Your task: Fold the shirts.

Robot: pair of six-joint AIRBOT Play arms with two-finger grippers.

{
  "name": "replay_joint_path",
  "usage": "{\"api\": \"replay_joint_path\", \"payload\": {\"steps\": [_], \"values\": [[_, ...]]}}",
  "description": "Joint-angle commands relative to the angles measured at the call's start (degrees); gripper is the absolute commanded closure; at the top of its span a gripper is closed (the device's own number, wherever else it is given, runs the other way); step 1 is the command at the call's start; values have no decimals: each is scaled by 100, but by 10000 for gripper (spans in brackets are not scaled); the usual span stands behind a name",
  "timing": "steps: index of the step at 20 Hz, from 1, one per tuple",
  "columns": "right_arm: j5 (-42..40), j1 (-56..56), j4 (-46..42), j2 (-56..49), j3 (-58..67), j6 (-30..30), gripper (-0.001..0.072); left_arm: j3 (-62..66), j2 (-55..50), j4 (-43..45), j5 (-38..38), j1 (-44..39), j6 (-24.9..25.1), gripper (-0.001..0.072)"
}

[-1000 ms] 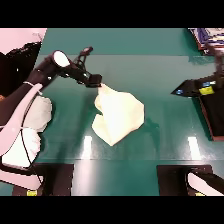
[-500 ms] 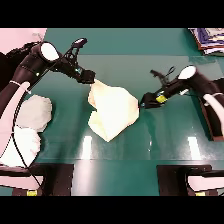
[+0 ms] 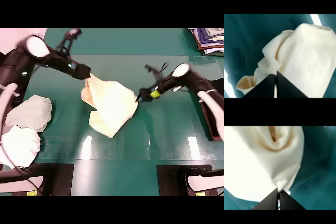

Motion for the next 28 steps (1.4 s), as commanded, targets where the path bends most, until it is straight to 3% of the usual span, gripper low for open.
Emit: {"api": "replay_joint_path", "payload": {"steps": [1, 6, 11, 16, 20, 23, 28], "values": [[85, -407, -44, 988, 778, 11, 694, 127, 1071, 291, 214, 4, 7, 683], [111, -688, -74, 2358, 2343, 35, 695, 881, 2603, 214, -33, -13, -260, 683], [590, -682, -1403, 3209, 3104, 542, 695, 1873, 3010, 74, -444, -13, -446, 683], [1067, -682, -1670, 3407, 2345, 1176, 695, 1722, 2527, -92, -916, -13, -444, 683], [1305, -680, -1628, 2940, 804, 1311, 695, 457, 1652, -81, -1764, -13, -348, 683], [994, -682, -1646, 2415, -304, 1272, 695, -1008, 1099, -87, -1368, -13, -247, 683], [-90, -682, -1631, 1547, -1071, 1213, 695, -2590, 302, -278, 334, -13, -164, 682]]}}
